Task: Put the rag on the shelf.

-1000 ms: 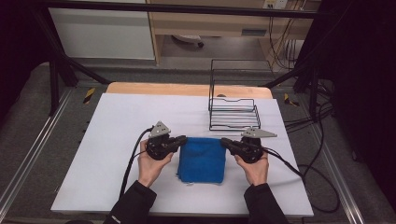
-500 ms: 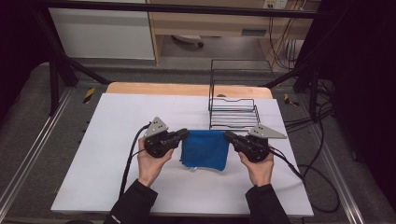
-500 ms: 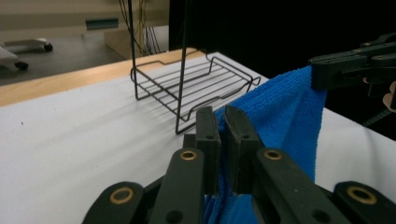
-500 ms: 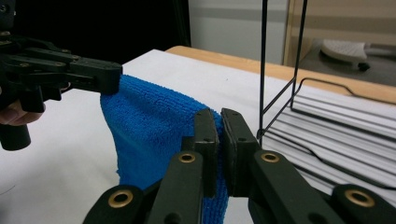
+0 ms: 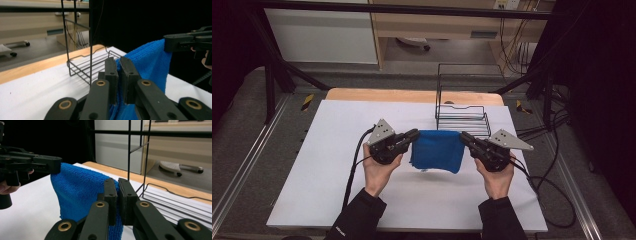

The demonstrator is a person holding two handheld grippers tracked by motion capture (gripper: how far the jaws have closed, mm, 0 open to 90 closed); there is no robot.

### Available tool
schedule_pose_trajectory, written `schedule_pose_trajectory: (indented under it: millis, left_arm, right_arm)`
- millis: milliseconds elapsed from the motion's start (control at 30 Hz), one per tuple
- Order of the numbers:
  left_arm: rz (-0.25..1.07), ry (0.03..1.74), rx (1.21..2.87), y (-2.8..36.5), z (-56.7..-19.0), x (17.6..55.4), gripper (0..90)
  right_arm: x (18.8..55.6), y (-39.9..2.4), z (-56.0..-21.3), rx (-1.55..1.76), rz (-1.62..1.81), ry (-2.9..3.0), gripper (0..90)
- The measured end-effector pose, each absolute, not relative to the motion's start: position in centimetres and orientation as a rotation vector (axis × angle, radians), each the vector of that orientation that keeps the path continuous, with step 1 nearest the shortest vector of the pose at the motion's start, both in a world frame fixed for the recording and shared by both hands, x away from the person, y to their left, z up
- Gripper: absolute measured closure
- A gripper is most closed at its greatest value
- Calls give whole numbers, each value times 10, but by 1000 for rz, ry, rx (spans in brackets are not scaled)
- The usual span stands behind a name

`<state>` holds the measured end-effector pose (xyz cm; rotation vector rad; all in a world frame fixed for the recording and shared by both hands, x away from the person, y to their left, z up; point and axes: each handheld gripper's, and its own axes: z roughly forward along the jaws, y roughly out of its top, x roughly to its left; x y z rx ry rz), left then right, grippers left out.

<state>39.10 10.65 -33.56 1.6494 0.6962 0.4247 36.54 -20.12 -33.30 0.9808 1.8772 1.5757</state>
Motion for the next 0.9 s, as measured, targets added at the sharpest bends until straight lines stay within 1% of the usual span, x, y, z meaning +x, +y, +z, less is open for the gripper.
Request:
schedule_pose_trajectory:
  millis: [300,900]
  left_arm:
    - [441,671,1609,98,-326,392,848]
    - [464,633,1536,79,-296,404,849]
  right_arm:
    - [361,-209,-320,961,1595,1804,860]
    - [365,-223,-292,937,1616,1689,862]
